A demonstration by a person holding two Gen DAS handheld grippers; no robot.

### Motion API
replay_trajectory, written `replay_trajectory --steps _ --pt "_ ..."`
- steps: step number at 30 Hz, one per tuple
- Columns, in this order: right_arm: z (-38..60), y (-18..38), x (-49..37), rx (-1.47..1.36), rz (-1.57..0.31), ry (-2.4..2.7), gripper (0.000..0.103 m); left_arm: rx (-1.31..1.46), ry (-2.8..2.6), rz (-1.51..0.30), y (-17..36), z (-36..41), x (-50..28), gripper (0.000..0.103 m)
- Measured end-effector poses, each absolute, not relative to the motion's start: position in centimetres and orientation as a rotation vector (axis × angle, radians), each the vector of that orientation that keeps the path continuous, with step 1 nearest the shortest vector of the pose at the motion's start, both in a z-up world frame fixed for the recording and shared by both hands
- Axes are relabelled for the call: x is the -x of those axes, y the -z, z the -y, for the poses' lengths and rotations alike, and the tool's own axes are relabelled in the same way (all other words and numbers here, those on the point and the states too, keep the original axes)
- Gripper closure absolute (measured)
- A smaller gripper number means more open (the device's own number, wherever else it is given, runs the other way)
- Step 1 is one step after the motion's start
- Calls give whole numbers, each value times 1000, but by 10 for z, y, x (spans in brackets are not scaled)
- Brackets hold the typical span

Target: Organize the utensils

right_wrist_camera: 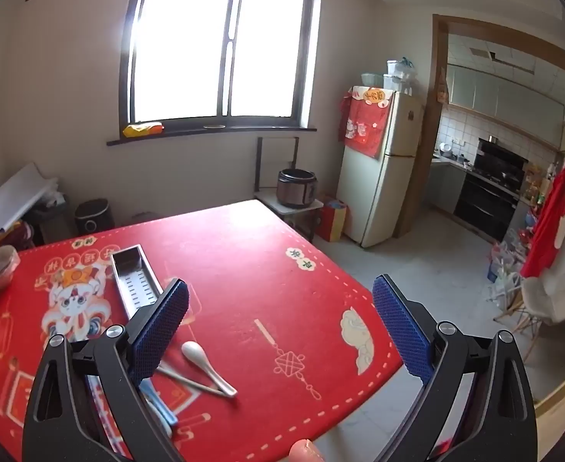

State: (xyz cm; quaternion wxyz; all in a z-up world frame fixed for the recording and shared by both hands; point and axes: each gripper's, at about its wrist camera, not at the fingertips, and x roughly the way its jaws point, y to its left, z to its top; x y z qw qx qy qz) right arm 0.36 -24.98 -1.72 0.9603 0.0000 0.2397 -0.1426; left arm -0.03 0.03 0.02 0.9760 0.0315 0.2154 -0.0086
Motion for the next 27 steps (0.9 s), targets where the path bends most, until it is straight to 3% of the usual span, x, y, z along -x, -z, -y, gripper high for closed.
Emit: replay_trajectory --steps 27 --pt "247 17 0 -21 -481 266 10 -63 5 -429 -15 -1 14 5"
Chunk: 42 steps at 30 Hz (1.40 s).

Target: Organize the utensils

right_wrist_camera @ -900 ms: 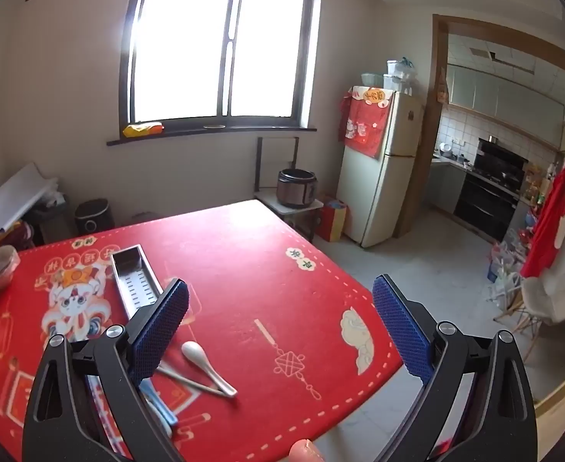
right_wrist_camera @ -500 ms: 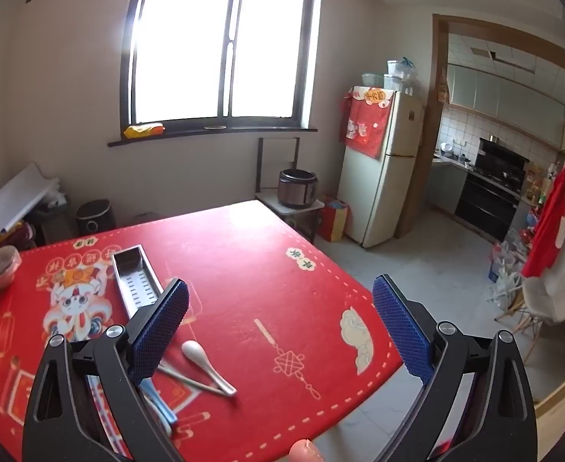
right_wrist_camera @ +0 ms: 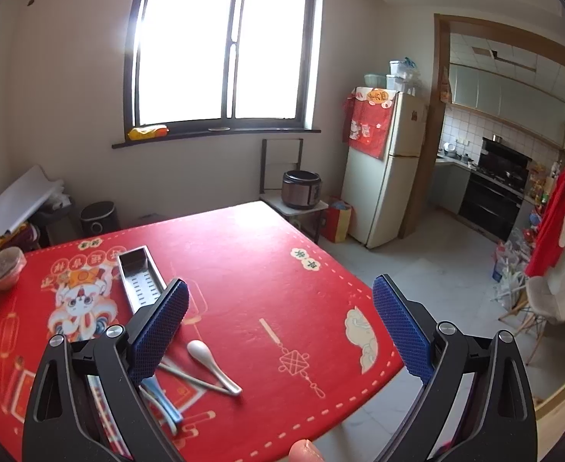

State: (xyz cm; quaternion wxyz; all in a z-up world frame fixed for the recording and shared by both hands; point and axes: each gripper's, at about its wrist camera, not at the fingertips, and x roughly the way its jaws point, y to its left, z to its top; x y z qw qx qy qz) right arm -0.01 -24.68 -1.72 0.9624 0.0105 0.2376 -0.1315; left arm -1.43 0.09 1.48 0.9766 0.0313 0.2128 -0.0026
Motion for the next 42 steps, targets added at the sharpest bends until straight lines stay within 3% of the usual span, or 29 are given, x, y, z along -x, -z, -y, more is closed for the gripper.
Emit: replay_trajectory --steps 42 --pt "234 19 0 -1 -481 252 10 -46 -2 -422 -7 -10 22 5"
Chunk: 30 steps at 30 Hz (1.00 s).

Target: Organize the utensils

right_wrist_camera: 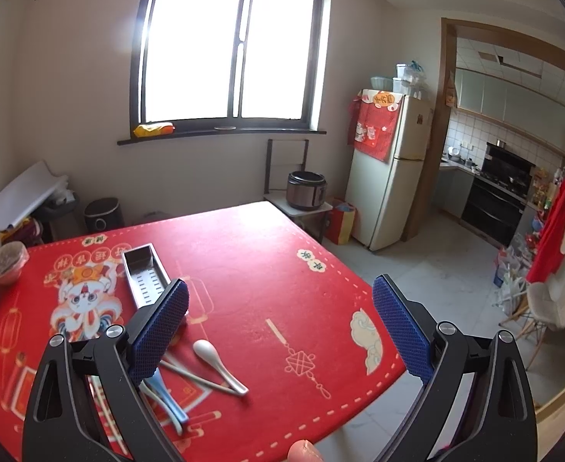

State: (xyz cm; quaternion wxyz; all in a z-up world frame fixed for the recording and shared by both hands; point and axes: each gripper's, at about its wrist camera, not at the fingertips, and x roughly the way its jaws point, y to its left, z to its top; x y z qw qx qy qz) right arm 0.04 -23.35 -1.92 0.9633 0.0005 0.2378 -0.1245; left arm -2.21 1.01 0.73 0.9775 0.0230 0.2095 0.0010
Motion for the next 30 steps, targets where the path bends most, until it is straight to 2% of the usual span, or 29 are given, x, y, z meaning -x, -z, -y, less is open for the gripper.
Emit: replay_trajectory --steps 19,30 --pt "233 24 -9 -1 -501 254 10 -35 -3 -442 -3 -8 11 5" --pt "243 50 -49 -89 -520 34 10 -24 -62 -537 25 -32 -14 5"
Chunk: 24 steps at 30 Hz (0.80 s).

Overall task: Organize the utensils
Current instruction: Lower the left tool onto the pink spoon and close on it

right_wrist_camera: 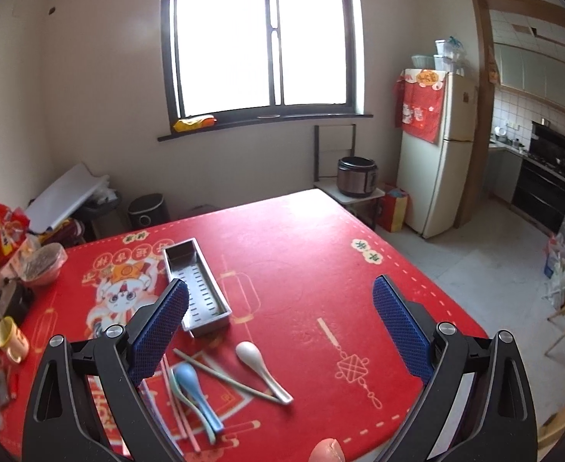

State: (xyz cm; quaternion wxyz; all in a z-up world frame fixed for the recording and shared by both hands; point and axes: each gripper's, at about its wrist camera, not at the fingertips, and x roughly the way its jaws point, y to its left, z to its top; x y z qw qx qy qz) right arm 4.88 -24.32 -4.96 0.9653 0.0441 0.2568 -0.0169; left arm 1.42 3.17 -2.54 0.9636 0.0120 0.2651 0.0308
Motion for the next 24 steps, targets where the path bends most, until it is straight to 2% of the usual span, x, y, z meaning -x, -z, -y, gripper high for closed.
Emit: replay_trajectory --steps 7,9,12,14,16,24 --pt "233 84 -93 -33 -593 -73 10 61 -176 -698 74 -71 -34 6" --pt "230 97 -104 -27 -630 -108 10 86 -193 -755 95 -80 -38 10" --pt "222 116 -118 14 -677 -167 10 143 -194 -862 133 -90 -43 26" --pt "215 130 -126 58 -721 -210 10 213 -166 -922 160 -96 -44 46" --pt "210 142 -133 98 -766 -236 10 277 -151 -973 184 -100 -43 53" --pt "212 183 -162 92 -896 -363 10 417 -133 -1072 257 -93 -53 54"
